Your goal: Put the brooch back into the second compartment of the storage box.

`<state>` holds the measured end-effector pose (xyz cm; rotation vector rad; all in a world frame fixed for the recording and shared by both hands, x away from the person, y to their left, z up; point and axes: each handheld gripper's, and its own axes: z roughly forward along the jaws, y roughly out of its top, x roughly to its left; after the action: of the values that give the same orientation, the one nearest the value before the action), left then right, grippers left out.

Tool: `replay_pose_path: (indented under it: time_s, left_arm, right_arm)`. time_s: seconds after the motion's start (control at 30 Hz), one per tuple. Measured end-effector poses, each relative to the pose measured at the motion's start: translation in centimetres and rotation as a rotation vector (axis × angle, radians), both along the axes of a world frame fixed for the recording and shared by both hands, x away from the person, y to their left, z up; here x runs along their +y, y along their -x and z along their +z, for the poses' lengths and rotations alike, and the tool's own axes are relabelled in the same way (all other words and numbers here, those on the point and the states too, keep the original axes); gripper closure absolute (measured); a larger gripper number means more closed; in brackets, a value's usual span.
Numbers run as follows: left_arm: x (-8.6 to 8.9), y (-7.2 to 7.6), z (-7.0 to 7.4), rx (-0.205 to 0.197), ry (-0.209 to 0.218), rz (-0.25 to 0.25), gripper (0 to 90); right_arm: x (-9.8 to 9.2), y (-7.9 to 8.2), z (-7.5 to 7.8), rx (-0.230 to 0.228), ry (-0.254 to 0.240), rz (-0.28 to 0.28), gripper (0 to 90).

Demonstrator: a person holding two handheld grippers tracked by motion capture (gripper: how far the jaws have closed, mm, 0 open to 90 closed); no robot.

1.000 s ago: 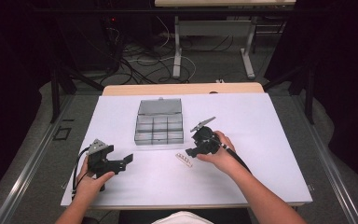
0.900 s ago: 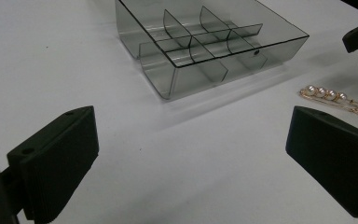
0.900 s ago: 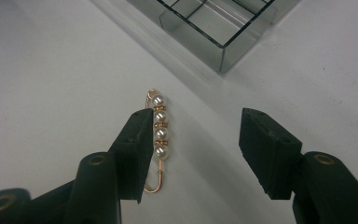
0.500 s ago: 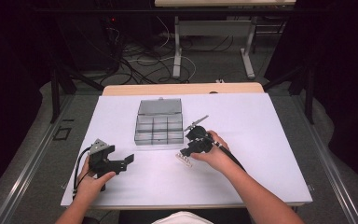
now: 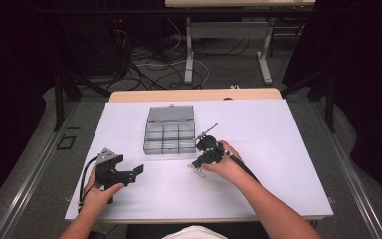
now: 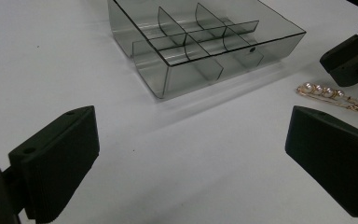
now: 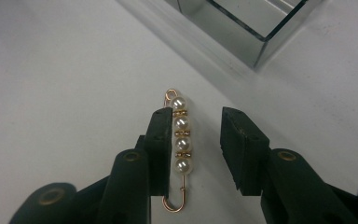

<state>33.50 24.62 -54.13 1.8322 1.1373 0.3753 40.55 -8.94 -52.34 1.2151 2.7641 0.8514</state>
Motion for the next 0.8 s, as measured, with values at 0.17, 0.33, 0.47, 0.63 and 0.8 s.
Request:
replay_pose_path:
  time_s: [0.17,0.33,0.47,0.63,0.8]
  left_arm:
    - [0.07,0.0,0.01,0.001,0.001,0.003,2.8]
    - [0.09,-0.01,0.02,0.001,0.001,0.002,2.8]
    - [0.06,0.01,0.02,0.0,0.002,0.003,2.8]
    - [0.12,0.0,0.03,0.0,0.001,0.004,2.8]
    - [0.14,-0.01,0.04,0.001,0.001,0.003,2.8]
  right_arm:
    - [0.18,-0.04,-0.1,0.043,0.011,-0.001,69.1]
    - [0.38,-0.09,-0.26,0.045,0.014,0.007,70.0]
    - [0.81,0.02,-0.86,0.017,-0.04,-0.015,71.7]
    - [1.0,0.06,-0.83,0.051,-0.007,-0.017,72.6]
    - [0.92,-0.1,-0.93,0.059,0.01,-0.014,74.4]
